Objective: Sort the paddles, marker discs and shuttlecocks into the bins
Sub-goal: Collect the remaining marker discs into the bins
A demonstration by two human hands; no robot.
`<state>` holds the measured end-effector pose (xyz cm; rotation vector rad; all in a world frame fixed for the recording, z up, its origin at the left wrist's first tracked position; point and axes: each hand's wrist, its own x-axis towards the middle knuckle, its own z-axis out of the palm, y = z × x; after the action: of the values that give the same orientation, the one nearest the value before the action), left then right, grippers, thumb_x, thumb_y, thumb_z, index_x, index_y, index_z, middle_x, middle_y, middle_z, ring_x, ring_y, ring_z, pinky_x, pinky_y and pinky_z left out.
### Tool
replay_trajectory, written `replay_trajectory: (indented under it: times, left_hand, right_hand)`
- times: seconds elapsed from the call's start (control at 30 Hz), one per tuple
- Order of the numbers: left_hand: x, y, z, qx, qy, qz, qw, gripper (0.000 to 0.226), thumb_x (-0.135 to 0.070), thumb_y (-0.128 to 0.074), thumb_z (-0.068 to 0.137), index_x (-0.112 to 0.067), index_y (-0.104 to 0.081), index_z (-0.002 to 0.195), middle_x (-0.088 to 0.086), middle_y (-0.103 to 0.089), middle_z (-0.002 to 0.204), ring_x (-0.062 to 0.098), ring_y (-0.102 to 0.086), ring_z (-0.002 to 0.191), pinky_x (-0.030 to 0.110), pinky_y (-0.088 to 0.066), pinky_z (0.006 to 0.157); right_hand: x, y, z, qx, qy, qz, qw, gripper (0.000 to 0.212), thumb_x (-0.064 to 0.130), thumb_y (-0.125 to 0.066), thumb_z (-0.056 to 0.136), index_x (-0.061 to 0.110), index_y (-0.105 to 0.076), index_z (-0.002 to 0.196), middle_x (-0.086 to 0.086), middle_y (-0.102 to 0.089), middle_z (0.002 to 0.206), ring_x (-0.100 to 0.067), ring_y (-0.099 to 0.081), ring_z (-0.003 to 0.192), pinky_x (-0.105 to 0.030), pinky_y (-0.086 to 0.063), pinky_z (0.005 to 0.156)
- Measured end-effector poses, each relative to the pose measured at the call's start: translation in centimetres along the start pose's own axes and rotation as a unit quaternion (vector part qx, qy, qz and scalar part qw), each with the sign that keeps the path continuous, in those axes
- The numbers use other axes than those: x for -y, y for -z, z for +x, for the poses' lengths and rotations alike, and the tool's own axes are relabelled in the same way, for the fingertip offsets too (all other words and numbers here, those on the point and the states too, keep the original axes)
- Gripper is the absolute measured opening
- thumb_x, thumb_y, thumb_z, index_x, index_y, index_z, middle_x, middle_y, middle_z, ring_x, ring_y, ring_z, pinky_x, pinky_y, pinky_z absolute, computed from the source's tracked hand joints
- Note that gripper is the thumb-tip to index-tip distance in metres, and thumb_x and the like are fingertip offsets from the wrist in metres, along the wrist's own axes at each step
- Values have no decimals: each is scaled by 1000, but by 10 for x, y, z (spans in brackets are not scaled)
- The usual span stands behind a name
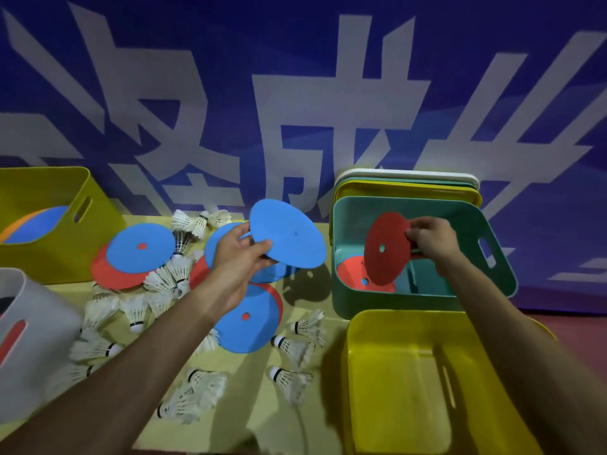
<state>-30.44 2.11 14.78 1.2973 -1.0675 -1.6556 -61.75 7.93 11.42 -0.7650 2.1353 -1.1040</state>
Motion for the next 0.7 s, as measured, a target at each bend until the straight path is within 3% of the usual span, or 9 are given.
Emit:
replay_trajectory:
  times: [0.17, 0.33, 0.43, 0.57, 0.63, 0.7]
  left_hand:
    - [-8, -3, 4, 1, -8, 7, 1000, 48, 2, -57, 90, -7, -45, 136, 9, -67, 117, 18, -67, 99, 30, -60, 72]
    - [-6, -10, 6, 4, -11, 13, 1000, 46, 2, -57, 90, -7, -47, 134, 7, -68, 113, 15, -68, 95, 29, -60, 72]
    - [-3, -15, 6, 9, -9, 19, 1000, 45, 1, -58, 90, -7, -47, 133, 8, -68, 115, 15, -69, 94, 30, -60, 72]
    - [-3, -24, 7, 14, -11, 25, 1000, 47, 2, -58, 89, -8, -46, 134, 8, -67, 116, 18, -68, 98, 33, -60, 75]
    - [-3, -31, 6, 21, -11, 27, 999, 49, 2, -58, 89, -8, -46, 135, 9, -66, 118, 20, -67, 101, 35, -60, 76]
    - [-3, -39, 5, 30, -11, 29, 999, 46, 2, -58, 90, -7, -46, 133, 10, -66, 118, 22, -67, 102, 34, -60, 76]
  right_hand:
    - [-12, -26, 22, 58, -8, -99, 993, 20, -3, -53, 88, 3, -67, 99, -16, -66, 82, -24, -63, 62, -41, -58, 62]
    - [-26, -46, 35, 88, -28, -128, 987, 17, -2, -53, 86, 5, -68, 89, -16, -66, 80, -26, -63, 63, -37, -57, 57]
    - [-33, -44, 38, 124, -55, -219, 966, 16, 2, -54, 83, -3, -69, 83, -22, -70, 86, -35, -69, 77, -44, -60, 70]
    - [-30, -34, 35, 105, -2, -330, 938, 23, 10, -52, 87, -5, -68, 95, -21, -68, 97, -34, -64, 85, -39, -55, 77]
    - [-21, -33, 31, 117, 14, -245, 962, 20, 11, -53, 89, -3, -67, 96, -20, -68, 97, -32, -66, 85, -42, -56, 77]
    - [-7, -33, 20, 160, -2, -67, 985, 17, 15, -52, 96, 3, -62, 101, -18, -67, 100, -25, -66, 76, -38, -55, 69]
